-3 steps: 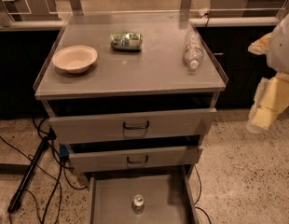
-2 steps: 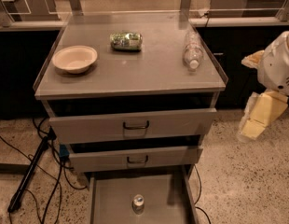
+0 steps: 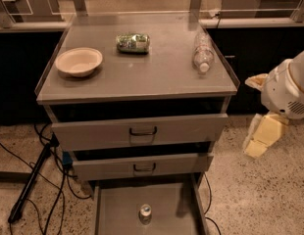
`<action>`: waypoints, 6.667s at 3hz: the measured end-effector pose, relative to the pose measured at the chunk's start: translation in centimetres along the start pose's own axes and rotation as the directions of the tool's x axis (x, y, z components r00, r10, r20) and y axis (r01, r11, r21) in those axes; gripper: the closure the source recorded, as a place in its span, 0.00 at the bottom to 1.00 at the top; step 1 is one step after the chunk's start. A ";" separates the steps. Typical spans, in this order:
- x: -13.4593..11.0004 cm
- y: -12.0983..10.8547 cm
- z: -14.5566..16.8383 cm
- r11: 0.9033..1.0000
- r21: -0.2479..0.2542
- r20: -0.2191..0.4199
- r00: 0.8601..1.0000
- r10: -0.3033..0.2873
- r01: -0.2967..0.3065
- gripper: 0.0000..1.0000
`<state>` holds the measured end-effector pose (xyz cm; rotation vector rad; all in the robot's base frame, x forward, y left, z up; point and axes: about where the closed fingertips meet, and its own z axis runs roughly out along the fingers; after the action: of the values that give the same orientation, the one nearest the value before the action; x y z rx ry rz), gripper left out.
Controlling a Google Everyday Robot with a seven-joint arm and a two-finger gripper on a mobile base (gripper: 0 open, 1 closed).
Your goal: Pick redbull can from bottom drawer and place on counter
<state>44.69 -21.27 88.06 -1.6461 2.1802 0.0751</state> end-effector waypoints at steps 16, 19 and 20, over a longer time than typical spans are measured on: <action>3.8 12.9 46.3 0.931 -0.326 0.381 0.879 0.288 -0.163 0.00; 4.5 13.3 52.9 0.920 -0.354 0.432 0.843 0.320 -0.167 0.00; 5.1 13.6 55.6 0.918 -0.359 0.444 0.835 0.325 -0.167 0.00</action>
Offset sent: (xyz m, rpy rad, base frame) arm -0.0294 0.0100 -0.0609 0.1287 0.0842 -0.0604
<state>46.72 -6.17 32.67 -1.2767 2.0171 0.8607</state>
